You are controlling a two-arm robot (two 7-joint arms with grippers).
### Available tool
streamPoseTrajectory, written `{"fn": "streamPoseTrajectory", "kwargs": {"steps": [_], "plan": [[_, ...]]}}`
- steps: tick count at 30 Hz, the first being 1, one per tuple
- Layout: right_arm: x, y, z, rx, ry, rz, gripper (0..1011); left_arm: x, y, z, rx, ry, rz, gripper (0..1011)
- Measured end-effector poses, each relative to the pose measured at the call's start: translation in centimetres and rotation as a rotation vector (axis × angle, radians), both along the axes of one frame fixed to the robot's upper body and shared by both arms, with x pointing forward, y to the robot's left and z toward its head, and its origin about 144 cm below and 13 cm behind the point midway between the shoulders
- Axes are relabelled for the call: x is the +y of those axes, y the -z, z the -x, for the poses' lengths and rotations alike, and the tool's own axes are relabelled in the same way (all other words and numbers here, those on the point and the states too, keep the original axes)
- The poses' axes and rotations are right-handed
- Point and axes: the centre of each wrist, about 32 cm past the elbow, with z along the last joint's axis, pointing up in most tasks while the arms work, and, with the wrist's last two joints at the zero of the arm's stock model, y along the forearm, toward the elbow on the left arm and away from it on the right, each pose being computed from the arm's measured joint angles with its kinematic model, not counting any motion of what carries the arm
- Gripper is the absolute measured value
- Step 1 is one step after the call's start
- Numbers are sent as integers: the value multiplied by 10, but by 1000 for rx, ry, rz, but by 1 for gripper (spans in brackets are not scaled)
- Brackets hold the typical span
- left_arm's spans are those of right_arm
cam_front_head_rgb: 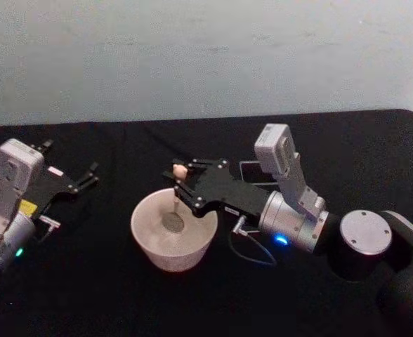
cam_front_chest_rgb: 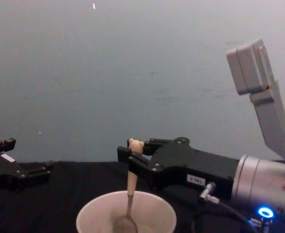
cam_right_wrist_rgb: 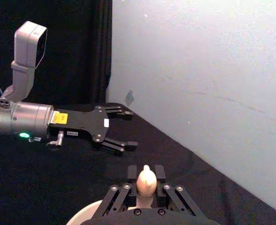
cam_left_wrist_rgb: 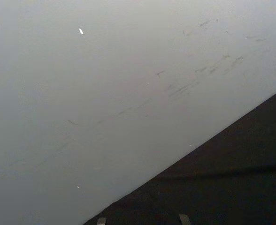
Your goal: Pick up the stirring spoon with one hand, stir inside the cup, then place it back in its original position.
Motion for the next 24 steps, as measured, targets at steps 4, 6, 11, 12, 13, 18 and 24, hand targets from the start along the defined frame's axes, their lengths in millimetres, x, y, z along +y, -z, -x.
{"fn": "streamPoseTrajectory", "kwargs": {"steps": [4,6,11,12,13,18,24], "plan": [[-1,0,0,0,4,0,214,0,0,0,0,0,0,1001],[-1,0,0,-1,5,-1,214,0,0,0,0,0,0,1001],[-2,-2,2,-4,8,-4,214,0,0,0,0,0,0,1001],[-2,-2,2,-5,8,-4,214,0,0,0,0,0,0,1001],[-3,-4,3,-7,9,-5,214,0,0,0,0,0,0,1002],[-7,-12,5,-21,16,-14,214,0,0,0,0,0,0,1001],[-15,-32,7,-59,30,-47,214,0,0,0,0,0,0,1001]]}}
